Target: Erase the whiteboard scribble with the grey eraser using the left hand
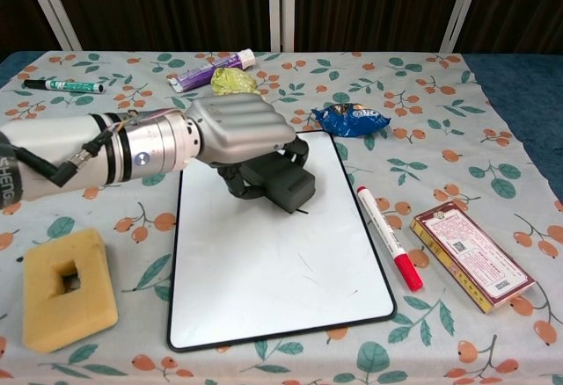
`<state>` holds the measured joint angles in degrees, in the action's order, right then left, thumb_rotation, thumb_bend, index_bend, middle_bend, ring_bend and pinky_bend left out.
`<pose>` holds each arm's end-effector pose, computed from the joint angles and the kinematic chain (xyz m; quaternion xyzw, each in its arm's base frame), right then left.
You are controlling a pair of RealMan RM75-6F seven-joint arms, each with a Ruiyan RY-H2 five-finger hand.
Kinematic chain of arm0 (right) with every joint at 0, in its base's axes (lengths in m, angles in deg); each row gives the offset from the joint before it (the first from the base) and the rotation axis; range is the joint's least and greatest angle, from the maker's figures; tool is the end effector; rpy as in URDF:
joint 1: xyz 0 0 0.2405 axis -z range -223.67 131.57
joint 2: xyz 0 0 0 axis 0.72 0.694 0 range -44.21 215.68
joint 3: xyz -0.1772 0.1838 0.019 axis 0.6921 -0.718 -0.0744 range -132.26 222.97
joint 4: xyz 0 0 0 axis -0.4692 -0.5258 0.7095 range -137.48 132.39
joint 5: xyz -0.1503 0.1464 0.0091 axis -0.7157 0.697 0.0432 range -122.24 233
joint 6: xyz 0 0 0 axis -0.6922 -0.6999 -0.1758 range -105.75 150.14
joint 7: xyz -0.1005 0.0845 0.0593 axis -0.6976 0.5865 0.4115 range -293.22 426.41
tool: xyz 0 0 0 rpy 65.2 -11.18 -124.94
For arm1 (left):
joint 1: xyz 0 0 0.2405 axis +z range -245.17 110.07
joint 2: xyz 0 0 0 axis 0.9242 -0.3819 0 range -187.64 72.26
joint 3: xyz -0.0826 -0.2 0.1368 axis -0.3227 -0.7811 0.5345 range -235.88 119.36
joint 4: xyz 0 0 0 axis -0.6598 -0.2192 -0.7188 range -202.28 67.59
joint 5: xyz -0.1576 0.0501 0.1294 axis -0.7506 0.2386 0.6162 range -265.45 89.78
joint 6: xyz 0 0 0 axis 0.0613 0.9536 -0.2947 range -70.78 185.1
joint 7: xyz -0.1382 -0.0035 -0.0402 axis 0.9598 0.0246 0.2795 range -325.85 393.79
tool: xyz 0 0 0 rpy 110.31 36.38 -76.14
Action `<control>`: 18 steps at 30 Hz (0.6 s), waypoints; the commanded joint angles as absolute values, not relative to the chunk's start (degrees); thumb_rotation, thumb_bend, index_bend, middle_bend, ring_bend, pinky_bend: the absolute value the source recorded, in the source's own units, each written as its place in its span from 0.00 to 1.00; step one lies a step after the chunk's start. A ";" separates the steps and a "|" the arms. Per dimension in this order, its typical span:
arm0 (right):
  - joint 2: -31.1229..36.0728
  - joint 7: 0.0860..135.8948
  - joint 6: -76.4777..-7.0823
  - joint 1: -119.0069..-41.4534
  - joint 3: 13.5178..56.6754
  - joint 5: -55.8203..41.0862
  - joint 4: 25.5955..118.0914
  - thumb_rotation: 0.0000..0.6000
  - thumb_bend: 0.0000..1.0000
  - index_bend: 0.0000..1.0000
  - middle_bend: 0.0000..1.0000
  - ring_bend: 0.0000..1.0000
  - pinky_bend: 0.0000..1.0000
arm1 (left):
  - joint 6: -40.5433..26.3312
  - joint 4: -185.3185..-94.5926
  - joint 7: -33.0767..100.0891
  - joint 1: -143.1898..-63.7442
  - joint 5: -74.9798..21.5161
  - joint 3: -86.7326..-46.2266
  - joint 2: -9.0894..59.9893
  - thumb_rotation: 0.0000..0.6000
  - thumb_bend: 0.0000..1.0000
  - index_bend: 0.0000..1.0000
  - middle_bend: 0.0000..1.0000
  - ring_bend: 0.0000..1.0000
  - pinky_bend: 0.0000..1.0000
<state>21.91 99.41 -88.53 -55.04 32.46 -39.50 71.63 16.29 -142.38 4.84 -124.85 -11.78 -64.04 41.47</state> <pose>-0.2830 -0.2126 0.2580 0.5163 -0.1973 0.6788 0.4834 -0.0650 0.3258 -0.1046 -0.9036 -0.1359 -0.2956 0.2788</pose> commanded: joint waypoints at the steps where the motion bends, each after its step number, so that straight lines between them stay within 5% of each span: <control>1: 21.92 99.49 -88.47 -55.03 32.44 -39.43 71.56 1.00 0.54 0.00 0.00 0.00 0.00 | 16.00 -142.56 5.06 -125.31 -11.24 -63.93 42.17 1.00 0.43 0.68 0.63 0.48 0.61; 18: 21.52 100.46 -88.07 -54.96 32.53 -38.98 70.58 1.00 0.54 0.00 0.00 0.00 0.00 | 14.70 -148.09 6.31 -126.56 -5.54 -61.23 42.90 1.00 0.43 0.69 0.64 0.48 0.61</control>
